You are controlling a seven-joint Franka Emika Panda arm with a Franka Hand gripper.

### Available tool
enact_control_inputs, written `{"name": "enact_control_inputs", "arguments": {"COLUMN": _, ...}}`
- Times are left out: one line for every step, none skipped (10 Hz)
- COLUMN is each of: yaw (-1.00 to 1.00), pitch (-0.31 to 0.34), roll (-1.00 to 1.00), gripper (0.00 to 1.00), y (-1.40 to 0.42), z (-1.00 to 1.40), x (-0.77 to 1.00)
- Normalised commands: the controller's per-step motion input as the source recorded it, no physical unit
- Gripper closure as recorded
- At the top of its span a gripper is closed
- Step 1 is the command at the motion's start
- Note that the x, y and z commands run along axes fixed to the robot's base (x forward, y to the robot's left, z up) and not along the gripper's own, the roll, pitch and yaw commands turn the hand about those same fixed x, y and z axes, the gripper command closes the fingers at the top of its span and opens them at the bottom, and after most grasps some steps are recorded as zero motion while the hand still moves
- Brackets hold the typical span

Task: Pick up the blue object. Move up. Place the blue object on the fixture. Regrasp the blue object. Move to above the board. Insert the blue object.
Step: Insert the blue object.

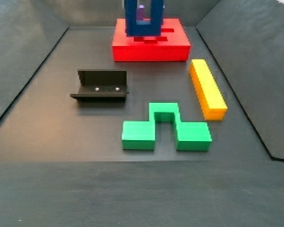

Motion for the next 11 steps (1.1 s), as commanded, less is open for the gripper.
{"name": "enact_control_inputs", "arguments": {"yaw": 0.01, "pitch": 0.000, "roll": -0.38, "gripper": 1.00, "y": 0.01, "z": -0.07, "x": -0.08}}
{"name": "enact_control_inputs", "arguments": {"yaw": 0.00, "pitch": 0.000, "roll": -0.29, "gripper": 1.00, "y": 0.00, "z": 0.00, "x": -0.13}}
{"name": "enact_control_inputs", "arguments": {"yaw": 0.00, "pitch": 0.000, "roll": -0.25, "gripper": 1.00, "y": 0.00, "z": 0.00, "x": -0.17}}
{"name": "enact_control_inputs", "arguments": {"yaw": 0.00, "pitch": -0.010, "roll": -0.05, "gripper": 1.00, "y": 0.00, "z": 0.00, "x": -0.19}}
{"name": "enact_control_inputs", "arguments": {"yaw": 0.00, "pitch": -0.029, "roll": 0.11, "gripper": 1.00, "y": -0.08, "z": -0.06, "x": -0.21}}
{"name": "enact_control_inputs", "arguments": {"yaw": 0.00, "pitch": -0.027, "roll": 0.22, "gripper": 1.00, "y": -0.16, "z": -0.05, "x": -0.21}}
{"name": "enact_control_inputs", "arguments": {"yaw": -0.05, "pitch": -0.006, "roll": 0.32, "gripper": 1.00, "y": -0.31, "z": -0.01, "x": -0.17}}
{"name": "enact_control_inputs", "arguments": {"yaw": -0.09, "pitch": -0.006, "roll": 0.25, "gripper": 1.00, "y": -0.33, "z": 0.00, "x": -0.12}}
{"name": "enact_control_inputs", "arguments": {"yaw": 0.00, "pitch": -0.013, "roll": 0.11, "gripper": 1.00, "y": -0.18, "z": 0.00, "x": -0.07}}
{"name": "enact_control_inputs", "arguments": {"yaw": 0.00, "pitch": -0.017, "roll": 0.11, "gripper": 1.00, "y": -0.08, "z": -0.10, "x": 0.00}}
{"name": "enact_control_inputs", "arguments": {"yaw": 0.00, "pitch": -0.014, "roll": 0.14, "gripper": 1.00, "y": 0.00, "z": -0.11, "x": 0.01}}
